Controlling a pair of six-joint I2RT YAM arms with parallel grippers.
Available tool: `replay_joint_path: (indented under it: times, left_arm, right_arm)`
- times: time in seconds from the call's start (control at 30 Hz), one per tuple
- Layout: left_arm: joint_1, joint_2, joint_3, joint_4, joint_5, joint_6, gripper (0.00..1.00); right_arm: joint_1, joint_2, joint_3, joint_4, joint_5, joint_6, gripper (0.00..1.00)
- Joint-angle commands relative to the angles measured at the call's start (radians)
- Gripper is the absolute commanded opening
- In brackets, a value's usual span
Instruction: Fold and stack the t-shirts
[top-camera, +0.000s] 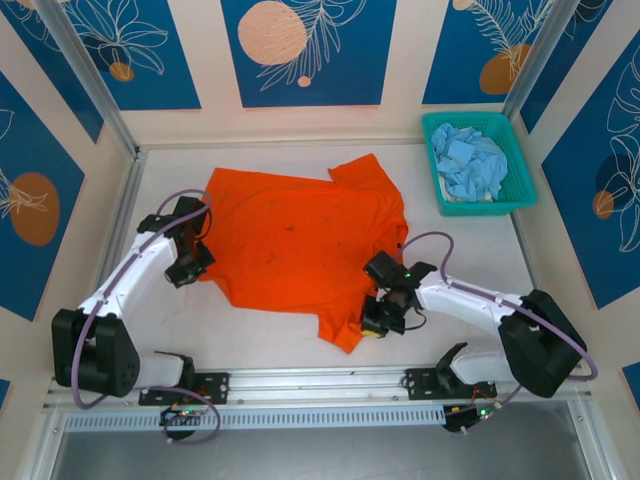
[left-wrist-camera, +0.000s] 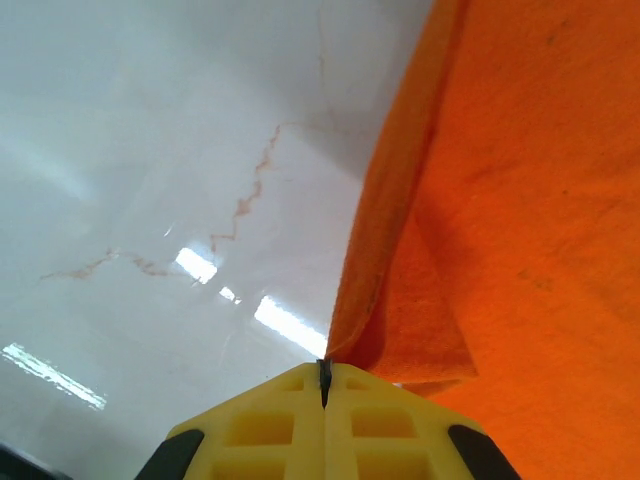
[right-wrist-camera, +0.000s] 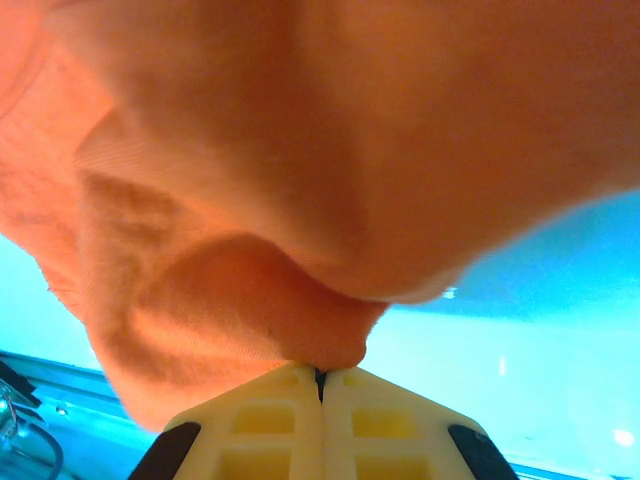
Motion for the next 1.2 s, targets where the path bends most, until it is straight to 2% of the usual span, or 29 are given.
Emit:
replay_joint_path:
  times: [0.0,0.17,0.27,0.33,0.43,0.5,0.8,1.0,1.17]
  left_arm:
    - [0.007,-0.037,-0.036,-0.036,-0.037,-0.026,0.00]
    - [0.014,-0.107,-0.073,-0.067,-0.084,-0.059,0.00]
    - [0.035,-0.147,-0.084,-0.071,-0.096,-0.068,0.00]
    - [0.049,-0.157,-0.083,-0.071,-0.097,-0.067,0.00]
    - [0.052,-0.154,-0.074,-0.075,-0.092,-0.061,0.00]
    - [0.054,-0.154,-0.072,-0.074,-0.086,-0.061,0.00]
    - [0.055,-0.125,-0.043,-0.058,-0.066,-0.059,0.00]
    - [0.054,-0.103,-0.025,-0.050,-0.057,-0.056,0.00]
    - [0.054,-0.079,-0.019,-0.044,-0.043,-0.051,0.00]
  right_arm:
    - [-0.031,-0.055,-0.015,-0.114,0.024,0.018,0.00]
    - [-0.095,-0.099,-0.001,-0.275,0.111,0.047,0.00]
    - [-0.134,-0.140,-0.013,-0.301,0.139,0.060,0.00]
    - [-0.162,-0.154,-0.022,-0.295,0.130,0.051,0.11]
    - [-0.176,-0.149,-0.026,-0.281,0.088,0.026,0.38]
    - [-0.167,-0.150,-0.034,-0.278,0.064,0.013,0.48]
    - [-0.101,-0.190,-0.070,-0.314,0.047,0.054,0.44]
    - [-0.015,-0.272,-0.132,-0.212,0.031,0.133,0.38]
    - [-0.006,-0.218,-0.149,-0.159,0.045,0.125,0.37]
